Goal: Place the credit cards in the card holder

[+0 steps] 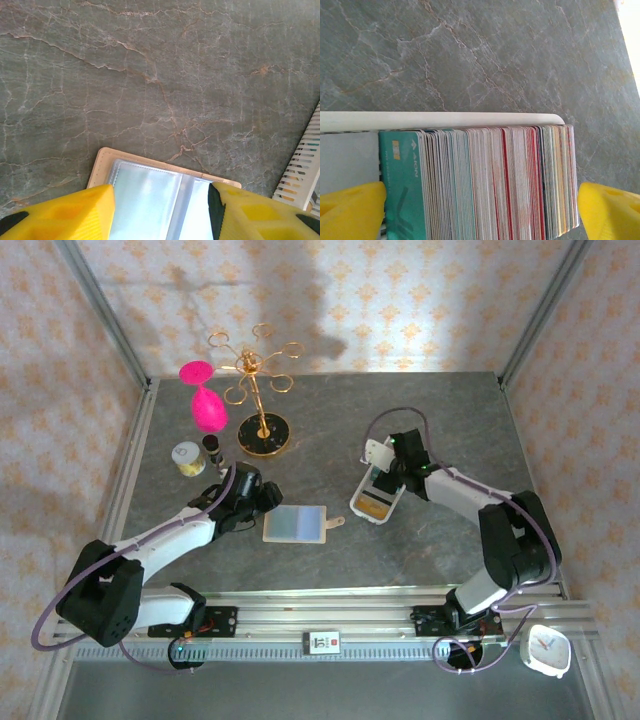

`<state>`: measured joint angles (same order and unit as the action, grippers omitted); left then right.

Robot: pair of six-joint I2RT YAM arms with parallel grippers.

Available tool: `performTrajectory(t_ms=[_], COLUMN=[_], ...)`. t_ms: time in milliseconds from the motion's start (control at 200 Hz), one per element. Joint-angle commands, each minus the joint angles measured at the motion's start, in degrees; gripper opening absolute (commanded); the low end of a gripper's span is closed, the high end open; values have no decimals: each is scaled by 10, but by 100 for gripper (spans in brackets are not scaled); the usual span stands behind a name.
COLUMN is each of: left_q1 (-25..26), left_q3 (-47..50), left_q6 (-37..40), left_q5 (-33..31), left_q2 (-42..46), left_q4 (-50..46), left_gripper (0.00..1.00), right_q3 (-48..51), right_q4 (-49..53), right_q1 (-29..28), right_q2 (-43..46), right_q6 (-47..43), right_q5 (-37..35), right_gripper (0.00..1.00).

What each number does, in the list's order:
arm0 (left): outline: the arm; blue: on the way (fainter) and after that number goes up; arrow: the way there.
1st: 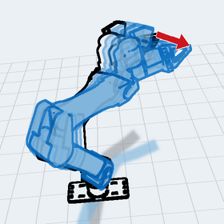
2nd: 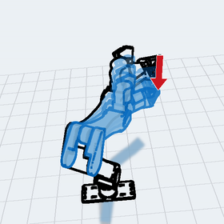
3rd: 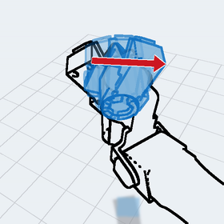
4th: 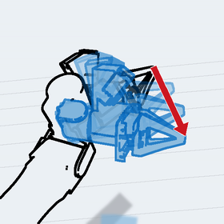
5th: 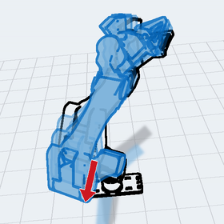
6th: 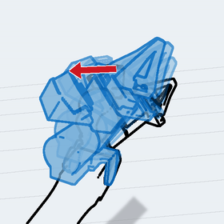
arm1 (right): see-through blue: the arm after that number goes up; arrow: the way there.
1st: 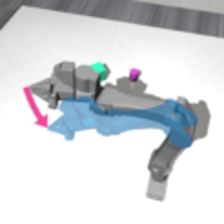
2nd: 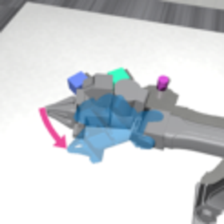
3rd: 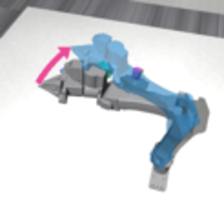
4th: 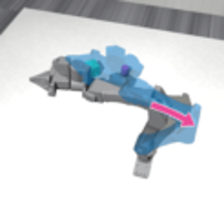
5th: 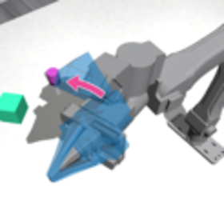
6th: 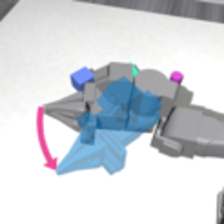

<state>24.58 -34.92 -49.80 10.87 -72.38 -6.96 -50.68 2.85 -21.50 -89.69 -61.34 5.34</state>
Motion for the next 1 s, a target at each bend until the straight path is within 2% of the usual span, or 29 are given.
performTrajectory(t_ms=[0,215,400,686,996], left_q1=[-6,-6,-6,-6,-6], left_q3=[-16,-11,-10,-4,8], left_q6=[-12,-14,-11,-12,-18], left_q5=[-12,-12,-13,-6,5], left_q2=[-3,-2,-1,1,2], left_q4=[10,9,4,6,13], left_gripper=[54,54,52,48,47], right_q3=[4,1,-21,-9,-9], right_q4=[-23,-19,-10,4,24], right_q1=[-4,-5,-6,-6,-8], right_q2=[-11,-27,-40,-13,0], right_q6=[-18,-36,-35,-47,-52], right_q5=[-19,-21,-27,-21,-16], right_gripper=[97,96,87,78,50])
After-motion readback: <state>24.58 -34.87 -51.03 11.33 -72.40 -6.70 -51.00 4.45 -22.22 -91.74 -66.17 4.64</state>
